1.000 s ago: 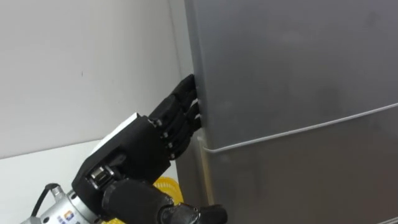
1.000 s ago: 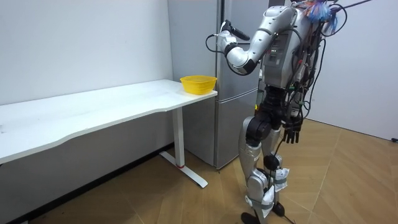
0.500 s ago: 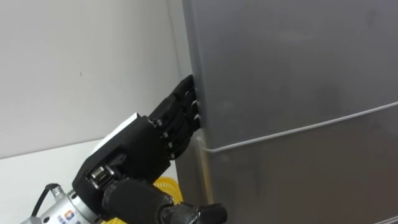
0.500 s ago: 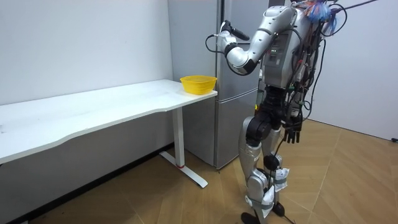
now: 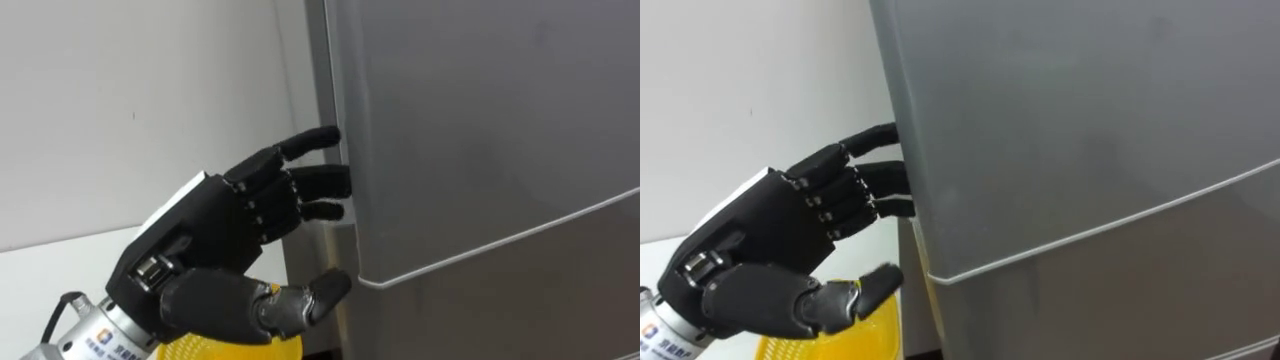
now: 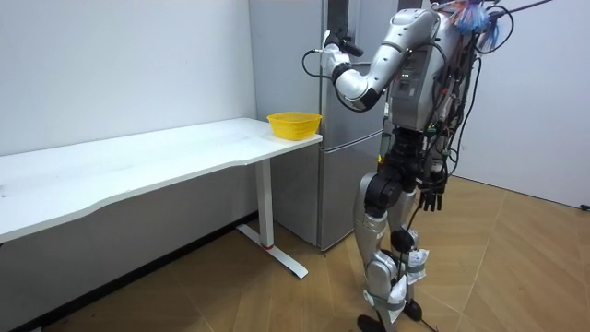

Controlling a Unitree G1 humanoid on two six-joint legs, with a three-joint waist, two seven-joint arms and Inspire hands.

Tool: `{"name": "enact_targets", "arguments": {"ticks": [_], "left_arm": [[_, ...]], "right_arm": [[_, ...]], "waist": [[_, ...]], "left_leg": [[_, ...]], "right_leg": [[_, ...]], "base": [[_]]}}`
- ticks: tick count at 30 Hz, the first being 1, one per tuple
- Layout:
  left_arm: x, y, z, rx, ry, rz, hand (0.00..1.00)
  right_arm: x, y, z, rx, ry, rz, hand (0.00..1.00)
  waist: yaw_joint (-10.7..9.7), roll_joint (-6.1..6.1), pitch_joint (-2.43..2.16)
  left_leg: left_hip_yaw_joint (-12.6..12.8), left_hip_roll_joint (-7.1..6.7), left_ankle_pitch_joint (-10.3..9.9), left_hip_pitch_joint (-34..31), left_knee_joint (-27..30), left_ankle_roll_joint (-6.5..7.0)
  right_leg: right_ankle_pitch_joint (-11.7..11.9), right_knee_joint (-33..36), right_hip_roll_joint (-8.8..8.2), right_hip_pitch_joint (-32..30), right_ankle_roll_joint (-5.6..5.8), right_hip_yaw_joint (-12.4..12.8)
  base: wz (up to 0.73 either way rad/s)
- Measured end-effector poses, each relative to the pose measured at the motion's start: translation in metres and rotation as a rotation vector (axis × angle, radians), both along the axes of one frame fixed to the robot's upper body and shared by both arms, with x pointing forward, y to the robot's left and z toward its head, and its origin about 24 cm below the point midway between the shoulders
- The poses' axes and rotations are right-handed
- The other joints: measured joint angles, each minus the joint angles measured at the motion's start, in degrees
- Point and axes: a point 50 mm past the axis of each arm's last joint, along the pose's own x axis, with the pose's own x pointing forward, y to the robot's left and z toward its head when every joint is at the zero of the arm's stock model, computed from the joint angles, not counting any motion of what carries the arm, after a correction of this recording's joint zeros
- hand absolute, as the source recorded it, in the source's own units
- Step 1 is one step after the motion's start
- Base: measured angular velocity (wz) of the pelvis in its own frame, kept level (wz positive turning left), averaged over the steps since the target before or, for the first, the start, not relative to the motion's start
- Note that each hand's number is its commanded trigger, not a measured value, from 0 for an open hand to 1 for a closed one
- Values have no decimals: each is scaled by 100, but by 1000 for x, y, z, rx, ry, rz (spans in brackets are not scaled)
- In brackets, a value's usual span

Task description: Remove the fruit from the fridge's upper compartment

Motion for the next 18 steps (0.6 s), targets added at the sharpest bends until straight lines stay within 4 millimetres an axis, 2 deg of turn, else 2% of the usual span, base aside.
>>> {"name": "enact_targets", "arguments": {"ticks": [18], "left_arm": [[0, 0, 0, 2, 1, -2, 0]], "right_arm": [[-1, 1, 0, 10, 6, -2, 0]], "waist": [[-1, 8, -6]], "left_leg": [[4, 0, 0, -8, 7, 0]], "right_leg": [[4, 5, -2, -8, 5, 0]], "base": [[0]]}}
